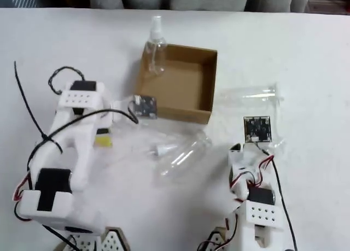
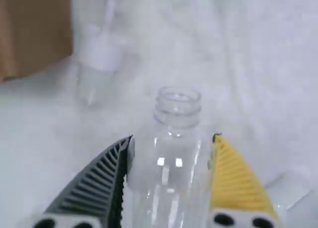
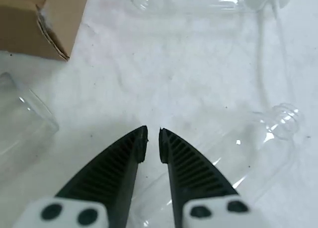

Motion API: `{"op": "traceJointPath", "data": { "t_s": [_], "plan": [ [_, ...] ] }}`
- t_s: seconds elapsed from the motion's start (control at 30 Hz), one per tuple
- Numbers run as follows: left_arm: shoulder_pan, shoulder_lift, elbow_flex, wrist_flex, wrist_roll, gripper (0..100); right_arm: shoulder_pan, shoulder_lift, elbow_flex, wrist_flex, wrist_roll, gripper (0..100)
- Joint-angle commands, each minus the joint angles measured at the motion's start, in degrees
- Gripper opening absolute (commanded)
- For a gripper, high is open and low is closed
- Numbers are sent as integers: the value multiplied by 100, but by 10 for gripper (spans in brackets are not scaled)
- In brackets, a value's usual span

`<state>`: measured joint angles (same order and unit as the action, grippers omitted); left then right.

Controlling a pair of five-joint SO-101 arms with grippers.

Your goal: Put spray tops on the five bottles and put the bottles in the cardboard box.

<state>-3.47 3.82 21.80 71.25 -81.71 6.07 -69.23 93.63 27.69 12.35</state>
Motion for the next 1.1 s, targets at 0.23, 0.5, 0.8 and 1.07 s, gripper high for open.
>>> {"op": "traceJointPath", "data": {
  "t_s": [0.23, 0.5, 0.8, 1.07],
  "plan": [
    [-620, -207, -369, 149, 3895, 20, -40, -40, -26, -57, 53, 17],
    [-1481, -215, -404, 97, 6295, 20, -13, -40, -35, -40, 62, 17],
    [-1807, -954, -44, 211, 6813, 20, -92, -40, -1424, 1842, 985, 17],
    [-2088, -2668, 1785, -826, 6822, 20, -1824, 22, -3569, 3934, 1398, 20]
  ]
}}
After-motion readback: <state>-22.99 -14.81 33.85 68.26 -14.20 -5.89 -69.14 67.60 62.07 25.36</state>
